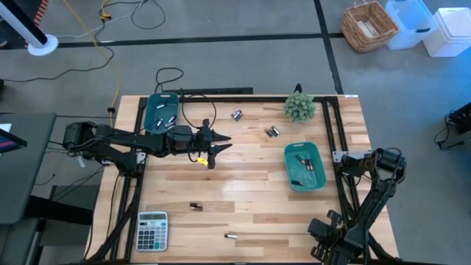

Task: Sort batteries
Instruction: Put the brown-block battery into the green bin

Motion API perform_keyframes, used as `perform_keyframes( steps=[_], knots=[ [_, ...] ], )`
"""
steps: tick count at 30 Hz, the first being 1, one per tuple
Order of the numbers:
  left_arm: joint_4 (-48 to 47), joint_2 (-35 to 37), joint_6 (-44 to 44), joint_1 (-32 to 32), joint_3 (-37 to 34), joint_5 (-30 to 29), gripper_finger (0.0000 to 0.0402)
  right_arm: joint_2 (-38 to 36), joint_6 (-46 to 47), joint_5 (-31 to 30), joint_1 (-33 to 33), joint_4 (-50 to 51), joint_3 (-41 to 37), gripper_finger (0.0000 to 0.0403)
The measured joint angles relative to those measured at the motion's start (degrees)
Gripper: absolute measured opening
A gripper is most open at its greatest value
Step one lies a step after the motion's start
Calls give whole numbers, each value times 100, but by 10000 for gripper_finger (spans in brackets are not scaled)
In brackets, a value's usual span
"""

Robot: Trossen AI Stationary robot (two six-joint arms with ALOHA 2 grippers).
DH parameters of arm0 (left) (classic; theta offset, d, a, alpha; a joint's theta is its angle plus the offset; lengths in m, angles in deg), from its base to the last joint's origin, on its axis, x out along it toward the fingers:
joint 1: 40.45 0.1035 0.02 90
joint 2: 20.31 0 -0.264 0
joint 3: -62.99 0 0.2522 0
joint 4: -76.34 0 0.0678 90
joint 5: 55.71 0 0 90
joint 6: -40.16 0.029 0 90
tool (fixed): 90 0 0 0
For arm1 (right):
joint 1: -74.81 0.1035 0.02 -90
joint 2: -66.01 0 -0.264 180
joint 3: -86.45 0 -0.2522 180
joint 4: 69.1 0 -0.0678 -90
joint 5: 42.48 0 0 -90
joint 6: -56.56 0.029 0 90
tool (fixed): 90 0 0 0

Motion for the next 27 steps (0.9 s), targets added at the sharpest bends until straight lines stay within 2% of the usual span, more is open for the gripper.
perform_keyframes(
  steps=[9,16,27],
  knots=[
    [0,0,0,0,0,1,107,-72,-139,-75,0,72,-11,17],
    [0,0,0,0,0,1,107,-318,-278,-243,-39,495,-13,17],
    [0,0,0,0,0,1,107,-1066,-943,-671,-367,1160,-11,17]
  ],
)
